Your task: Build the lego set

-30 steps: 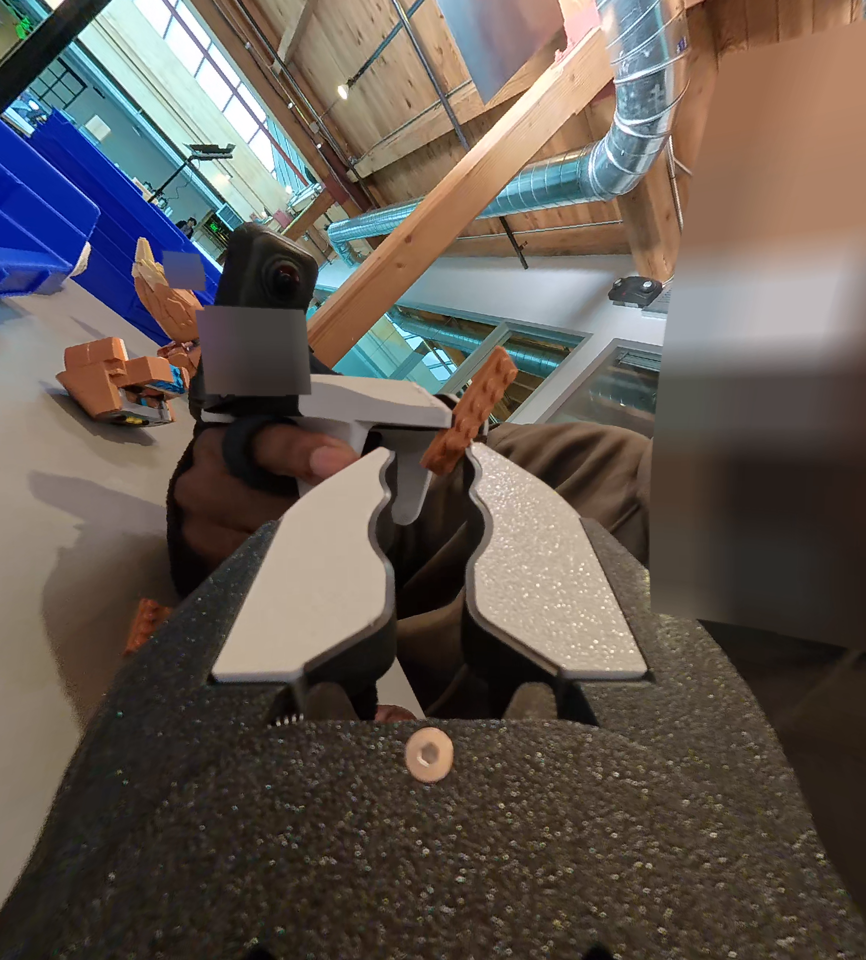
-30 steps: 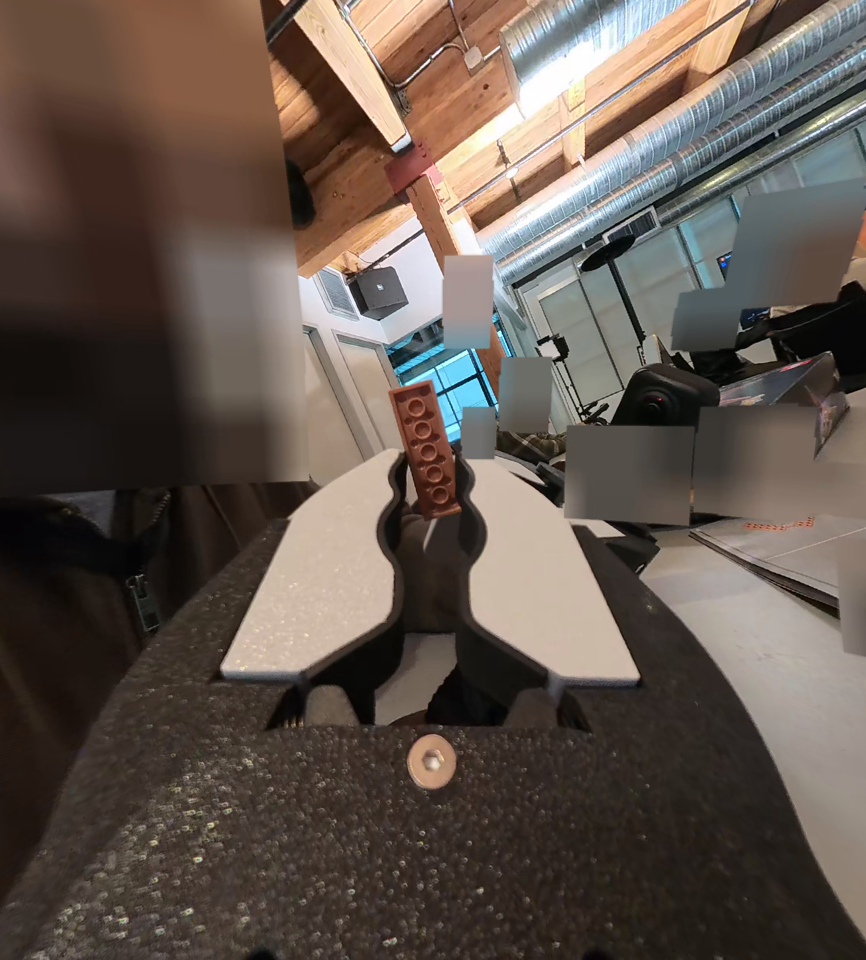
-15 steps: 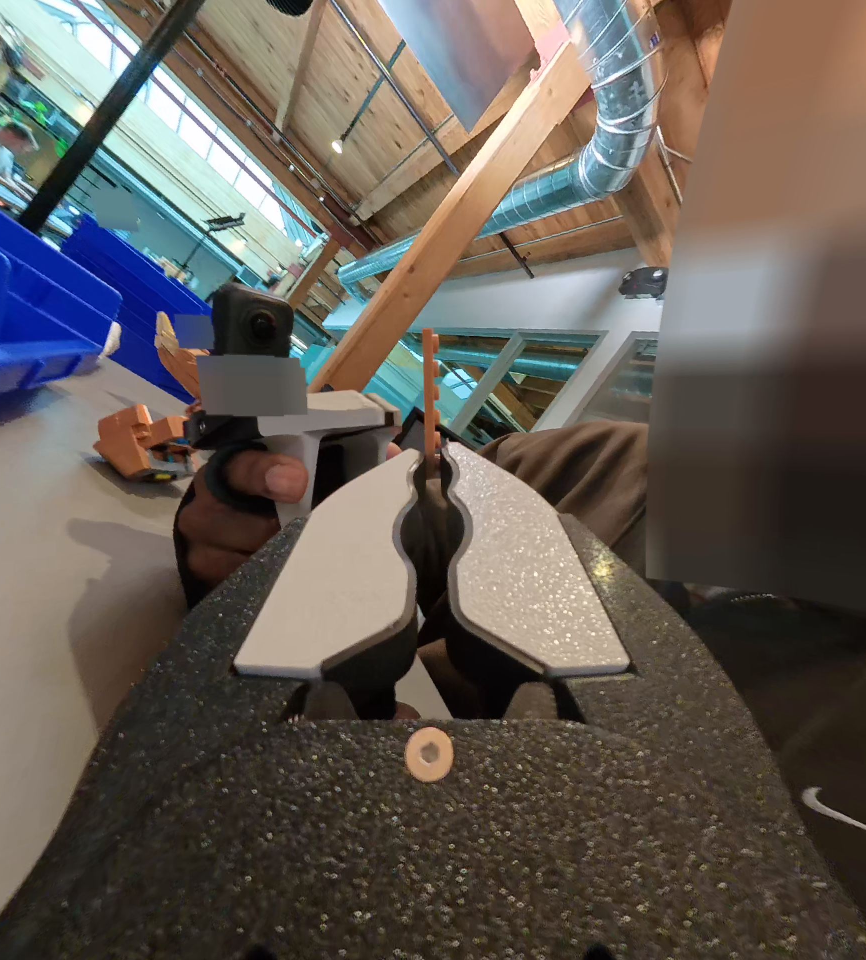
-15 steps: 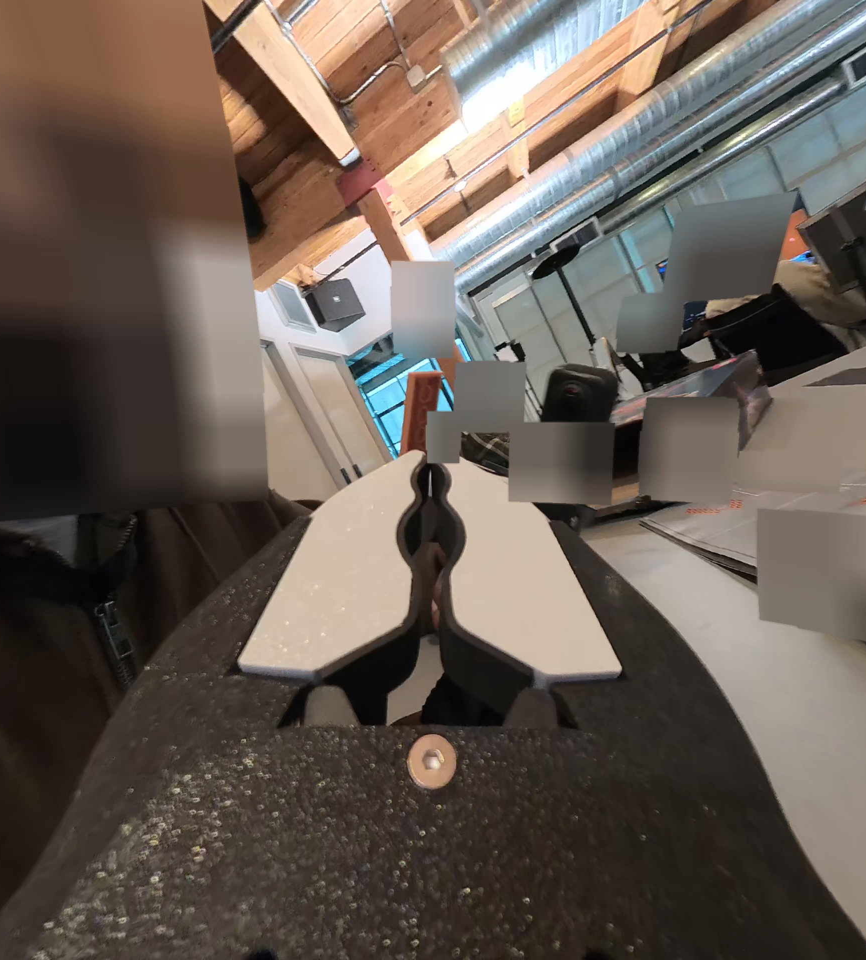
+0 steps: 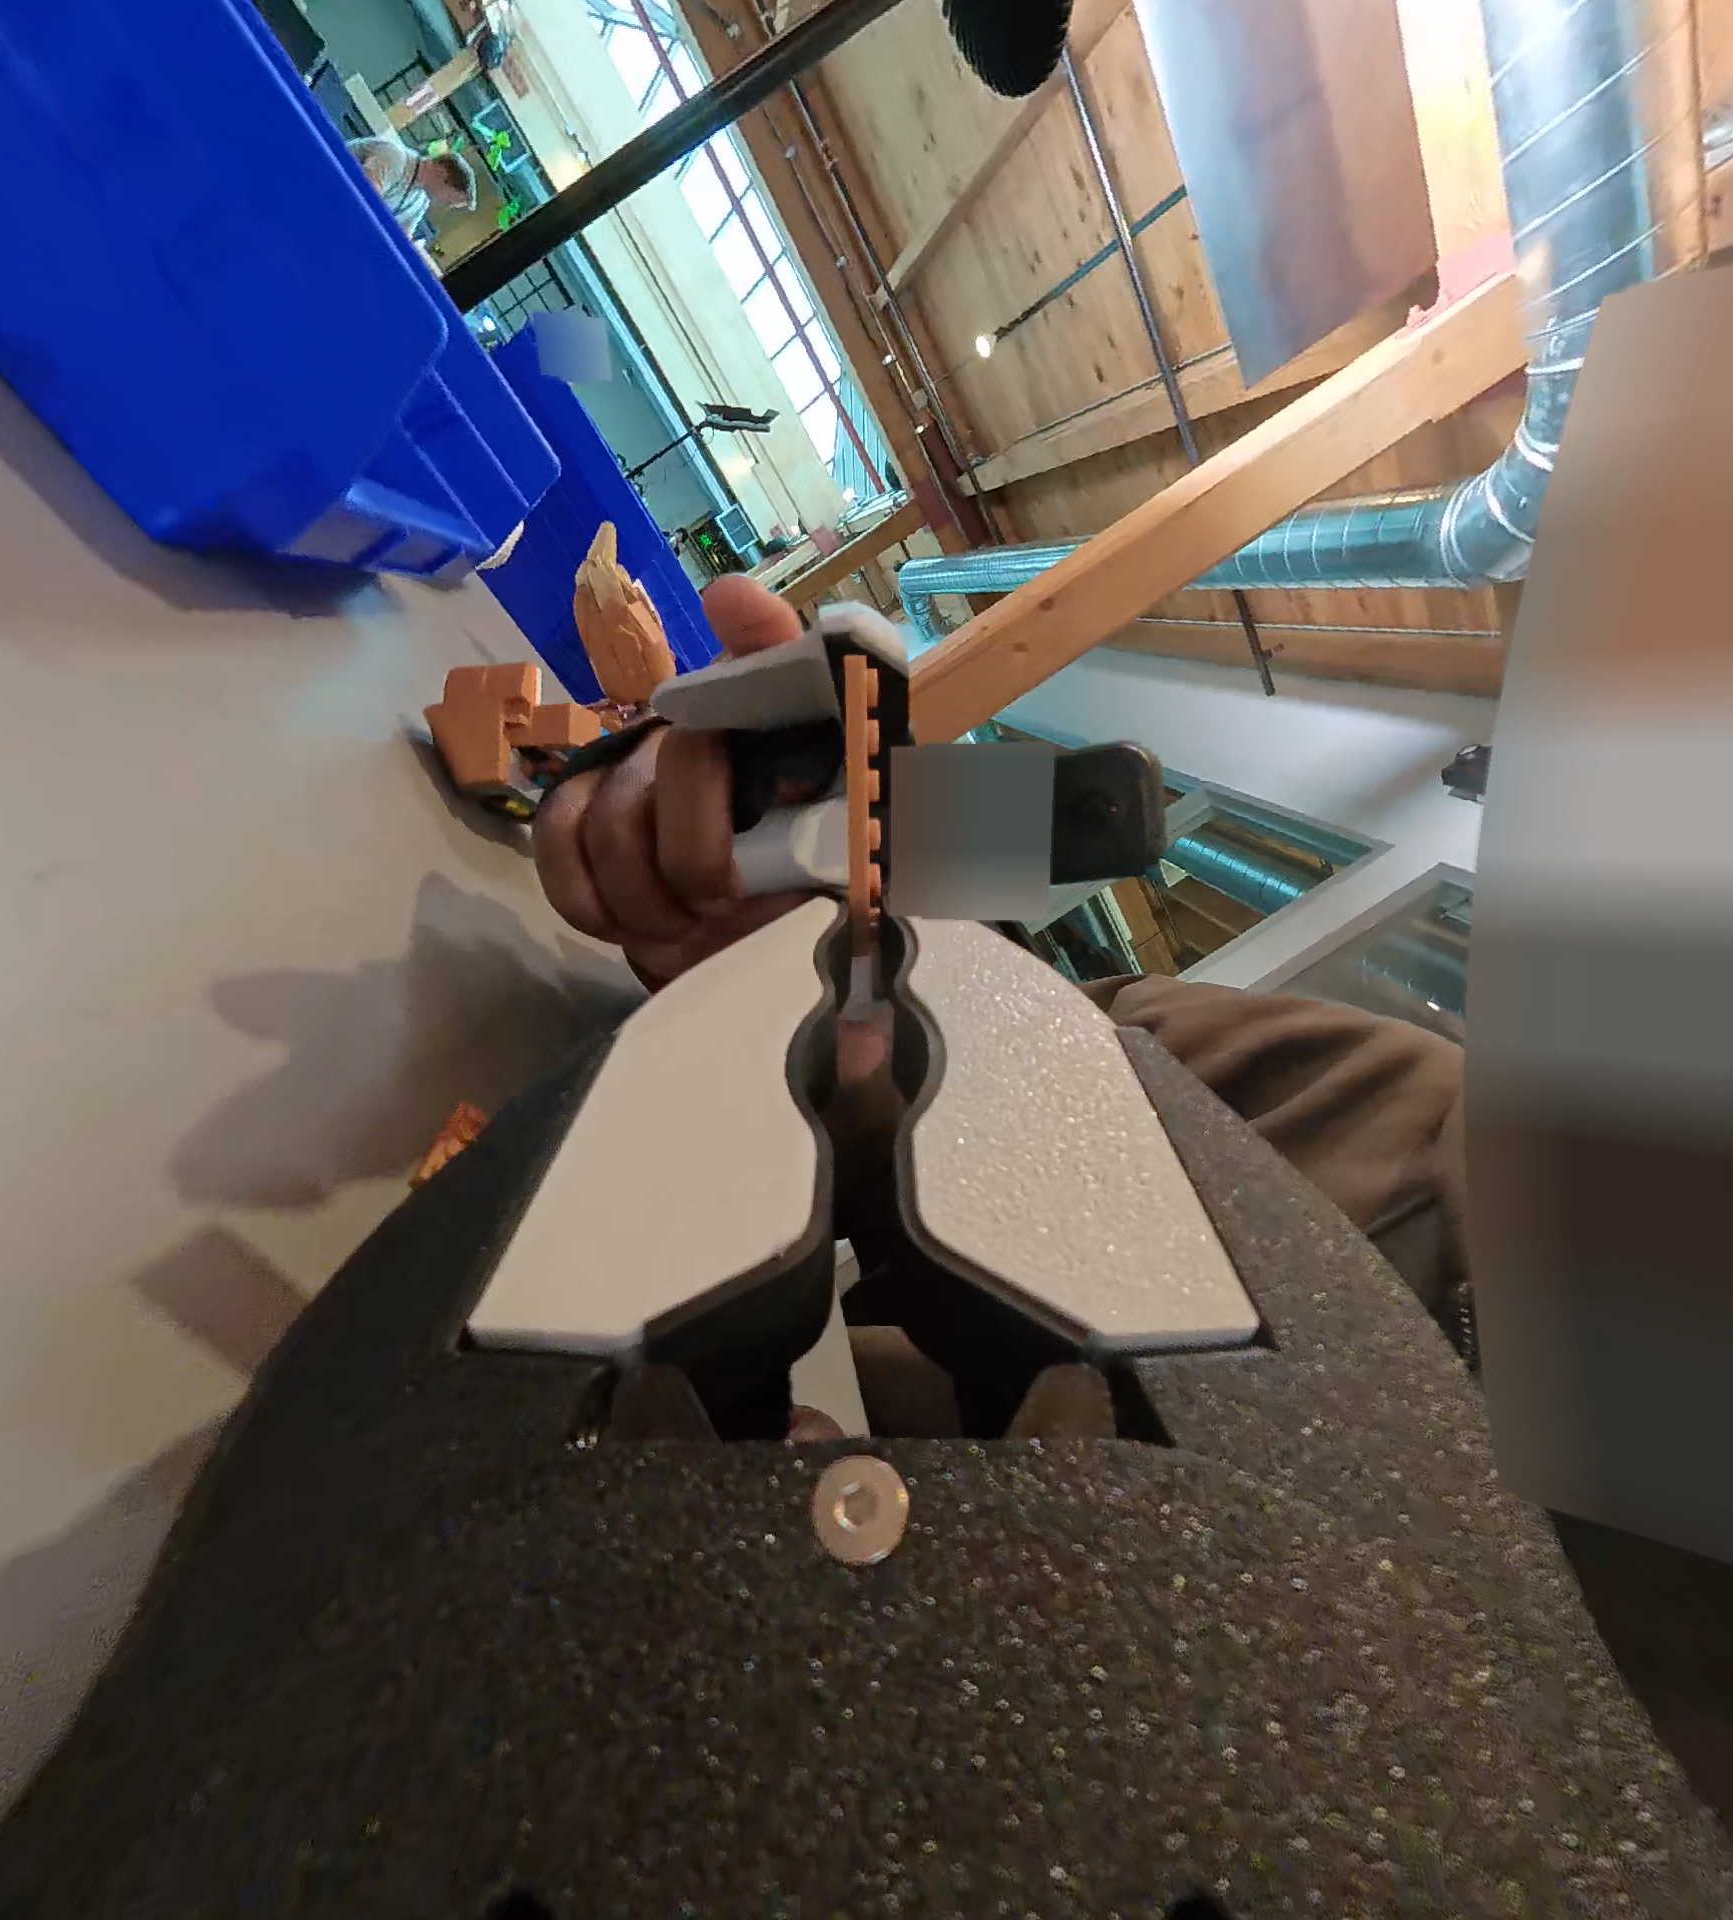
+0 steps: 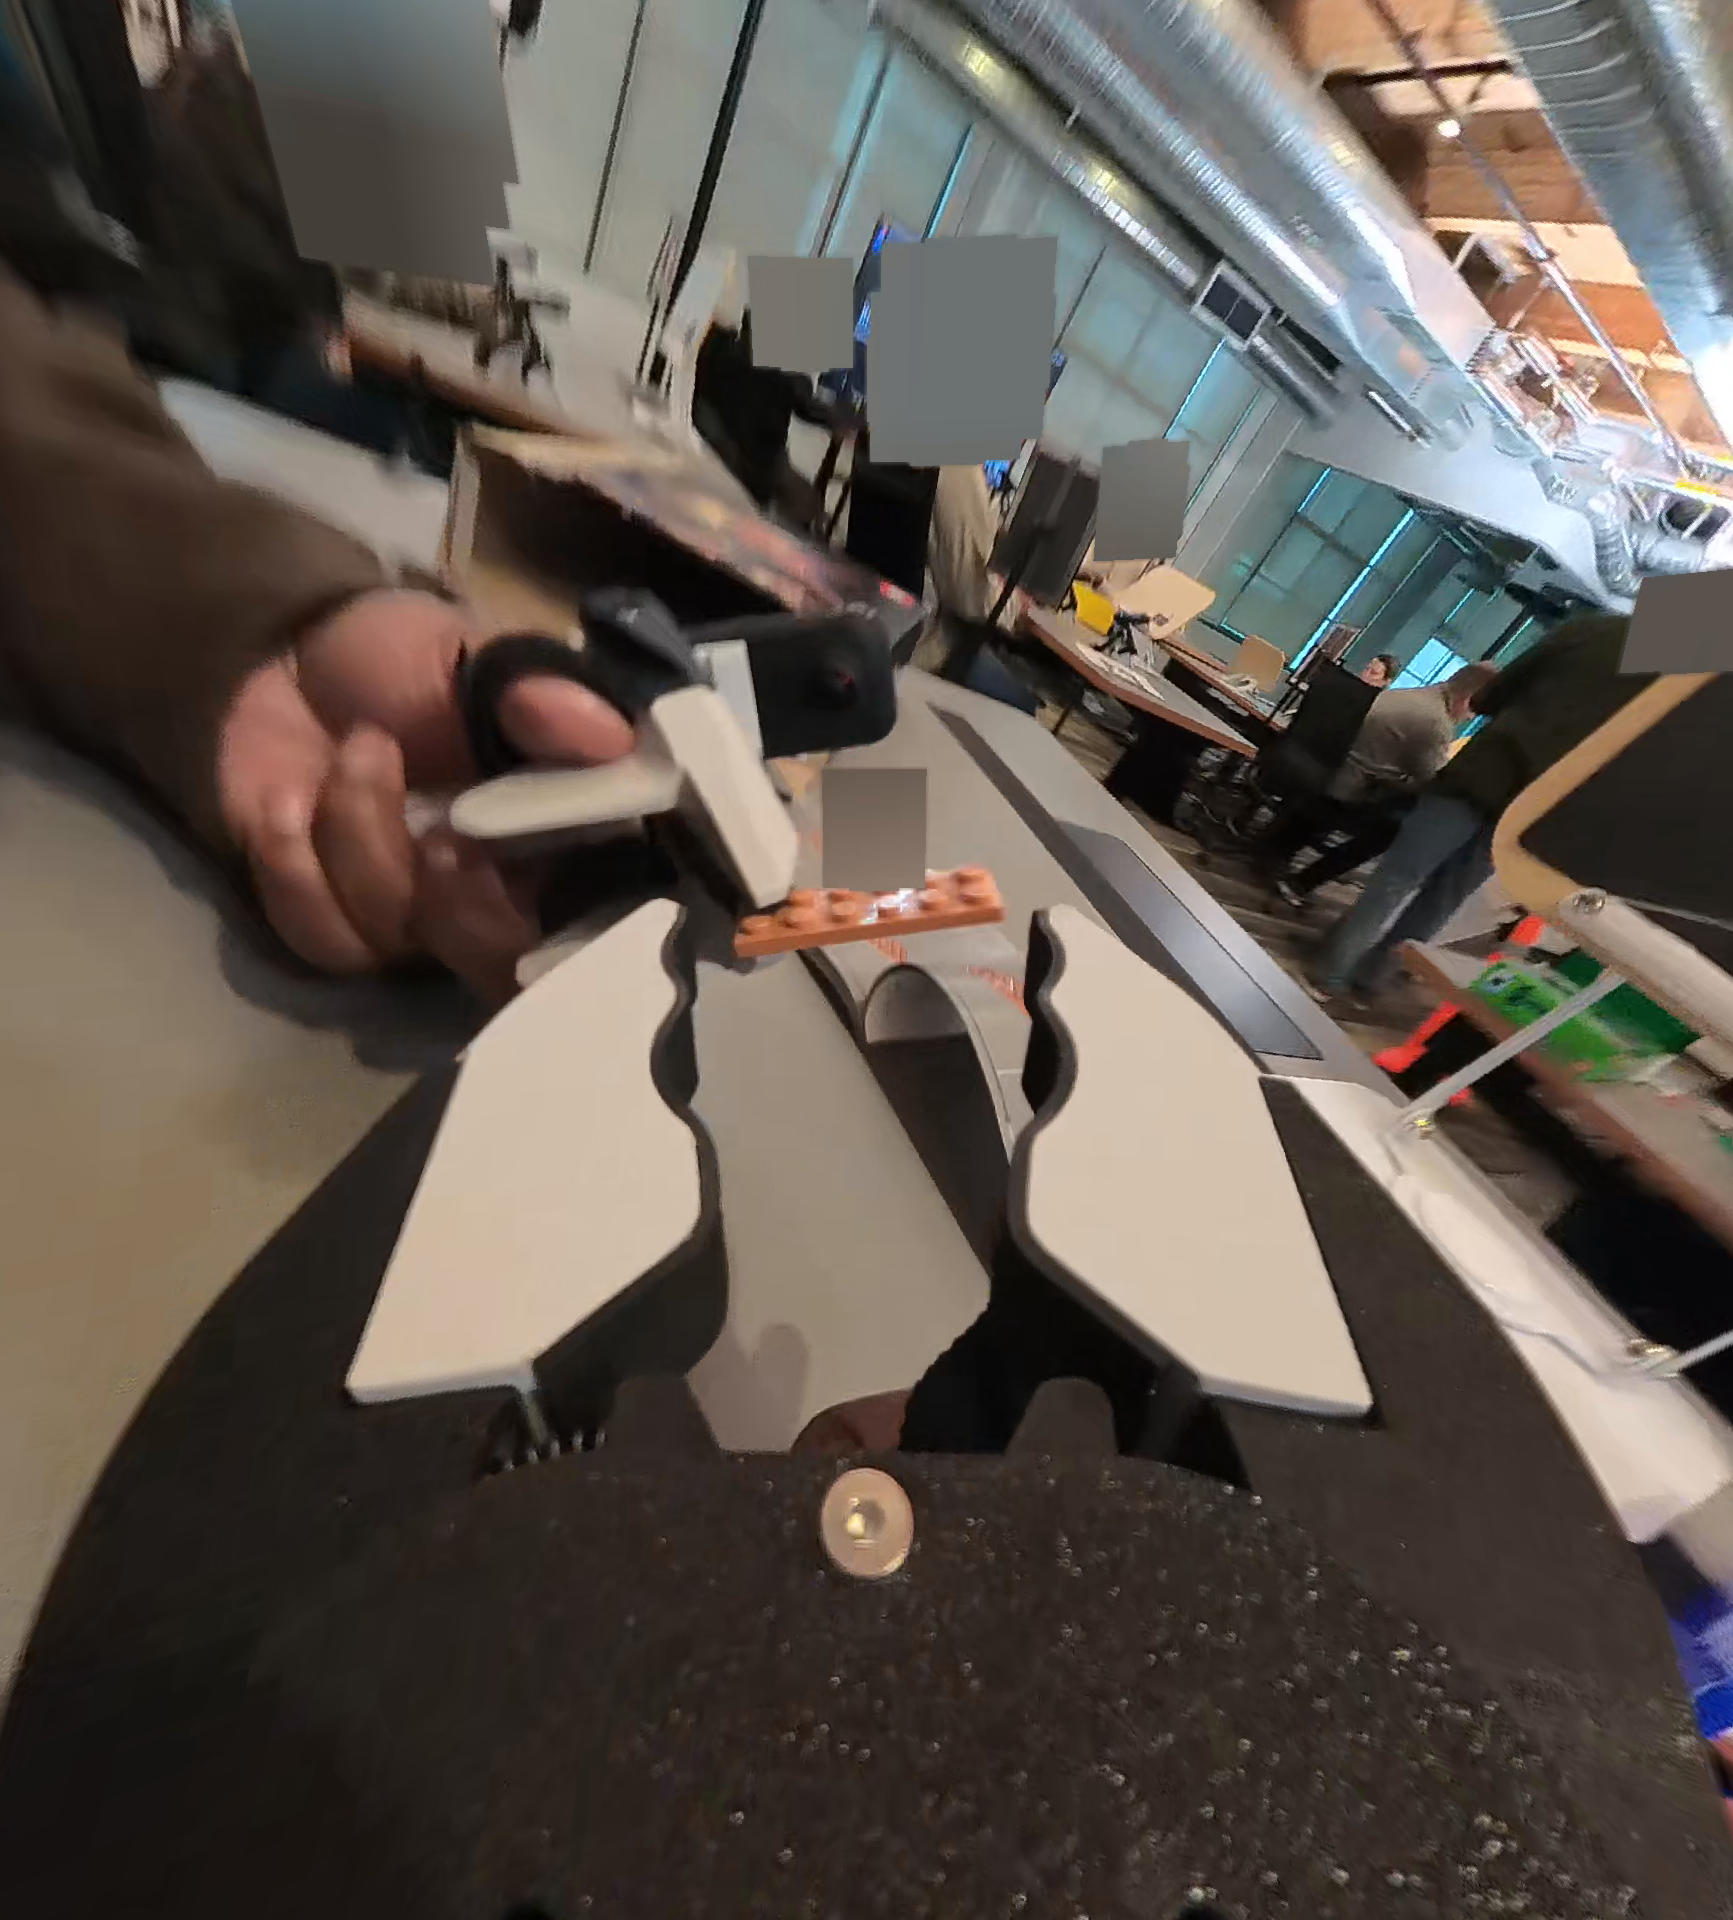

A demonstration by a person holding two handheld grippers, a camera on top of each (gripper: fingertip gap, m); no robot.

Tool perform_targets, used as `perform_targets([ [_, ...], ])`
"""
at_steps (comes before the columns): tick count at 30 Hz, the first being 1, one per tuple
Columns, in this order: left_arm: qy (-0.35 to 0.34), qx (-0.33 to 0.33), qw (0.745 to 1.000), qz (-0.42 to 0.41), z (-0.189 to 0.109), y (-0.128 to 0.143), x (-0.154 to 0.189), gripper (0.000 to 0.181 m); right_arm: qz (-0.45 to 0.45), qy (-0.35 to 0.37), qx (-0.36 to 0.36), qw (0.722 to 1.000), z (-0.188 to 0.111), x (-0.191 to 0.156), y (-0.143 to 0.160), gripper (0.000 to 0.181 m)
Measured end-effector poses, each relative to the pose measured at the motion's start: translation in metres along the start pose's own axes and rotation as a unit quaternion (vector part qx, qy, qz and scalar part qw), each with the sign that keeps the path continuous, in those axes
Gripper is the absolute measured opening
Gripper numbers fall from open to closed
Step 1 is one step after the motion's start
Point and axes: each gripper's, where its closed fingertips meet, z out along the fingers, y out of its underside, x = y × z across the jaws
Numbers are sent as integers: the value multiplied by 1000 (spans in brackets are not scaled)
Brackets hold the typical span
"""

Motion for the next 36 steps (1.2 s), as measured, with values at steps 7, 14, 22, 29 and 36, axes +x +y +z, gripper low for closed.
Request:
perform_targets([
  [7, -19, -17, 1000, -12, 2, 6, -5, 5, -20, 2, -19, 1000, 1, -2, 7, 52],
  [14, -10, -43, 999, 1, 3, 10, -3, 12, 24, -47, -11, 999, -5, -12, 6, 51],
  [22, -3, -66, 998, -10, 6, 19, -2, 8, 48, -97, -9, 994, -6, -31, 7, 51],
  [29, -74, -74, 995, 3, 0, 19, -17, 5, 58, -142, -104, 983, -16, -38, 30, 47],
  [36, -152, -103, 983, -11, -9, 28, -37, 5, 109, -195, -272, 936, -31, -58, 78, 43],
])
